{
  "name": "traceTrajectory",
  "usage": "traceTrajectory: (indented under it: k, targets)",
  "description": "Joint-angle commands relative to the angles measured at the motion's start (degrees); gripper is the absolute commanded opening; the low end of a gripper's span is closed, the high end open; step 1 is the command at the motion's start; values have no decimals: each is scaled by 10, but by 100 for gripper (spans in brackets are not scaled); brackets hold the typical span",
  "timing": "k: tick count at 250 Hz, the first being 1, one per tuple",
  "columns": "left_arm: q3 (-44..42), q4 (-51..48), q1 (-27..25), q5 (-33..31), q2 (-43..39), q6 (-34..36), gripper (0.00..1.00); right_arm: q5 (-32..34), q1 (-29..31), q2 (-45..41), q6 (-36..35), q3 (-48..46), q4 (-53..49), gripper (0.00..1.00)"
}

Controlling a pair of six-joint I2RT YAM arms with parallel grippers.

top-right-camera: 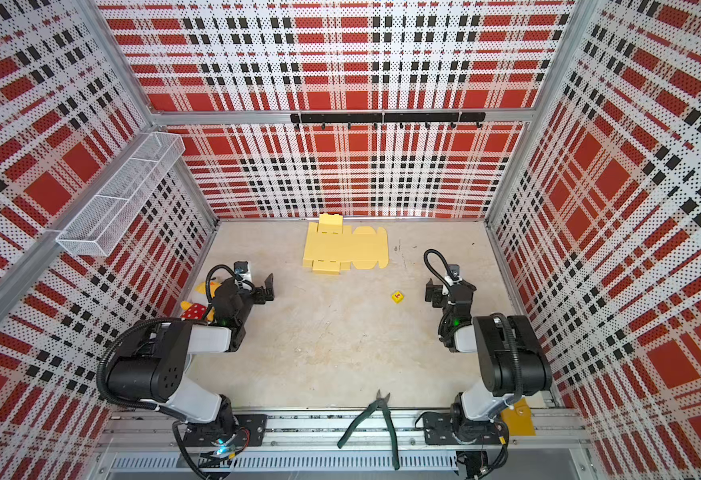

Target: Fold the paper box

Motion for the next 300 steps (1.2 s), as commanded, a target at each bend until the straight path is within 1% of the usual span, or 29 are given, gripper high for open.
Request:
traceTrajectory:
  k: [1, 85, 127, 155, 238, 271, 288, 300]
  targets:
    - [-1, 4, 3, 3, 0, -6, 100, -7, 2, -3, -8, 8, 26, 100]
    - [-3, 25, 4, 5, 10, -6, 99, -8, 2, -3, -9, 8, 25, 100]
    - [-3, 20, -2, -2, 8, -2, 99, -9, 2, -3, -8, 8, 25, 100]
    - [-2, 19, -13, -24, 6, 7, 99, -10, 2, -2, -8, 8, 24, 100]
    - [-4, 11, -19, -32, -1, 10, 99, -17, -1, -3, -7, 10, 20, 100]
    - [5, -19, -28, -26, -18, 25, 99, -14, -1, -5, -7, 1, 38, 100]
    - [17, -57, -27, -29, -34, 21, 99, -17, -1, -13, -7, -18, 70, 100]
    - [33, -94, -26, -24, -42, 22, 99, -14, -1, -27, -6, -25, 71, 100]
